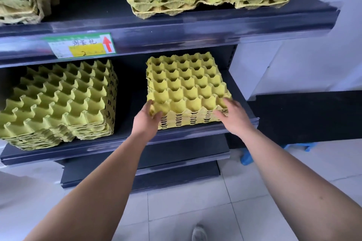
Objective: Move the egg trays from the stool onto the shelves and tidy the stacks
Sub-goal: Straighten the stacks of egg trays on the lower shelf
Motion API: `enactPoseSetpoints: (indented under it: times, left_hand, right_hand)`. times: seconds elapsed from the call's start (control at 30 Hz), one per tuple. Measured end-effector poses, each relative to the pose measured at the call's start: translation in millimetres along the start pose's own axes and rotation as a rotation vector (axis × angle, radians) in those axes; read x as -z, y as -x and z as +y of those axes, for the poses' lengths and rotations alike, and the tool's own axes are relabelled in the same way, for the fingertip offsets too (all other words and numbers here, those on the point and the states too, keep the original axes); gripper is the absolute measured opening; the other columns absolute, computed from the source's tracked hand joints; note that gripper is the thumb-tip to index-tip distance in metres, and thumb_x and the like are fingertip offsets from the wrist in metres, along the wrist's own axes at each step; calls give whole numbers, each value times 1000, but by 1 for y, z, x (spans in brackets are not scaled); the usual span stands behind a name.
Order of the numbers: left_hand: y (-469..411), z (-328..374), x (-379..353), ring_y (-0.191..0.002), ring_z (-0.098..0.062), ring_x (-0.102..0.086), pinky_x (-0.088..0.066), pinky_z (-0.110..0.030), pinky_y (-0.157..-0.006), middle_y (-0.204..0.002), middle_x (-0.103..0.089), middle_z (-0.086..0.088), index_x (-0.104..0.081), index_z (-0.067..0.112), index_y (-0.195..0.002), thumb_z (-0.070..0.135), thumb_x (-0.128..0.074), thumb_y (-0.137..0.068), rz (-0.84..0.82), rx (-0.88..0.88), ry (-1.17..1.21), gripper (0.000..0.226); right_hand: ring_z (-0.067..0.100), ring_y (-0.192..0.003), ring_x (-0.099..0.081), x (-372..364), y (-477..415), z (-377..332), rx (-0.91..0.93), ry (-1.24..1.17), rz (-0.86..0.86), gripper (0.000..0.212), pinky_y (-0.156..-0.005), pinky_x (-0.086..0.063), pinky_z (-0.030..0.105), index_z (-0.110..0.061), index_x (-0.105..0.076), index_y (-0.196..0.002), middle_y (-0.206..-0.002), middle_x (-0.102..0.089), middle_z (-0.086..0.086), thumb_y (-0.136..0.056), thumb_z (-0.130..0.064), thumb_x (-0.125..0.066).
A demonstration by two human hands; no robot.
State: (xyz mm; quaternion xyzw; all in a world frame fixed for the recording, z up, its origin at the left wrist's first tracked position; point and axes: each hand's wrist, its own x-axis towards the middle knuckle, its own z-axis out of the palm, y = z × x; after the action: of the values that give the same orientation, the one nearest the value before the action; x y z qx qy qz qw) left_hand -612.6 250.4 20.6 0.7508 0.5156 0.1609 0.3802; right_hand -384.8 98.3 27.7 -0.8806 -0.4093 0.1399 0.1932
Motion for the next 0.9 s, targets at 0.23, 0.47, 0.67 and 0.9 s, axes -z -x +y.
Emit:
enactPoseSetpoints:
  times: [0.23,0.47,0.67,0.9]
  left_hand:
    - [-10,-18,0,-98,-26,-60,-50,-33,-75,-128,-56,-4,-29,30,-148,44,-58,-91,22,-34,67,65]
    - [-9,-18,-2,-107,-25,-57,-49,-34,-81,-135,-52,-6,-30,30,-149,48,-58,-90,26,-72,16,67]
    - [8,-49,44,-131,-36,-35,-28,-45,-108,-143,-43,-15,-40,12,-143,41,-59,-90,394,-175,-427,63]
    - [-4,-95,91,-140,-31,-26,-11,-52,-114,-144,-43,-6,-46,21,-137,38,-60,-89,375,-68,-621,53]
  right_hand:
    - [37,-132,-33,-17,4,-3,12,7,120,74,-106,-31,45,-6,-25,-144,-144,-32,19,-89,-44,-57]
    - [35,-134,-31,-16,-8,-12,-40,84,185,74,-108,-28,46,-10,-30,-142,-148,-31,16,-88,-57,-50]
    - [30,-146,-4,-49,6,-75,383,248,179,65,-116,0,52,-24,-36,-144,-157,-16,11,-89,-53,-53]
    - [31,-139,-27,-91,-6,-132,477,331,144,56,-115,0,52,-30,-47,-135,-152,-26,15,-86,-54,-58]
